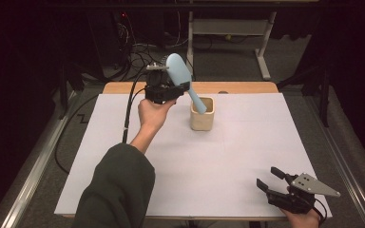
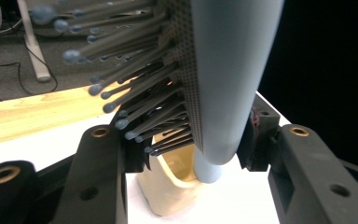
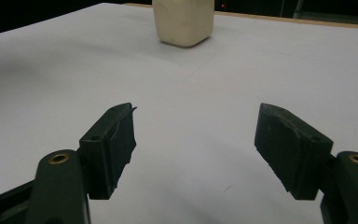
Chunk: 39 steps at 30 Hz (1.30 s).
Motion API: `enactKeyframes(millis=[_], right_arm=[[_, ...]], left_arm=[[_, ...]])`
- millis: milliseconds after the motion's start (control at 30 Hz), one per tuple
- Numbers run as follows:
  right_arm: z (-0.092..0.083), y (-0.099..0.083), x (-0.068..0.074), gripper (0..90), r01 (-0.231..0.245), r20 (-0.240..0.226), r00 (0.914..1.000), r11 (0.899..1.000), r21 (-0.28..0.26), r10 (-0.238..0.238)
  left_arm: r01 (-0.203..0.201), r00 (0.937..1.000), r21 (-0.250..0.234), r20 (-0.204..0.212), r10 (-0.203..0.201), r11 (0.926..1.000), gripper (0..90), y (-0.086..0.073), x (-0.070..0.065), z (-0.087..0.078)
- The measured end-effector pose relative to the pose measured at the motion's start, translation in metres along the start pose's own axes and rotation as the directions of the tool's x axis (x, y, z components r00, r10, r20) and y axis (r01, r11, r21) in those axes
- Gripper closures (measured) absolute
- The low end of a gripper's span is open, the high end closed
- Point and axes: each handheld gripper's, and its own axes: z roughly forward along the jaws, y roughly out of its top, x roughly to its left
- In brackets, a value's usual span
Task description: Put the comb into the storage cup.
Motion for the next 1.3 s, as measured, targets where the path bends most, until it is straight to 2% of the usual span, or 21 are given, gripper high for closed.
enactKeyframes(millis=[200, 467, 700, 1300], right_arm=[[0.000, 0.000, 0.000, 29.5, 0.000, 0.000, 1.0000, 1.000, 0.000, 0.000], [0.000, 0.000, 0.000, 29.5, -0.002, 0.000, 1.0000, 1.000, 0.000, 0.002], [-0.001, 0.000, 0.000, 29.5, -0.003, 0.000, 1.0000, 1.000, -0.003, 0.003], [0.000, 0.000, 0.000, 29.5, -0.005, -0.005, 1.0000, 1.000, -0.004, 0.005]], left_arm=[[0.019, 0.9996, -0.010, -0.021, -0.019, 0.9998, 53.8, 0.000, 0.005, 0.003], [0.015, 0.9990, -0.001, -0.042, -0.015, 0.9999, 53.7, -0.001, 0.007, 0.008], [0.004, 0.9988, 0.010, -0.050, -0.003, 0.9999, 53.7, -0.002, 0.006, 0.013], [0.007, 0.9982, 0.038, -0.060, -0.004, 0.9992, 53.7, -0.008, 0.006, 0.029]])
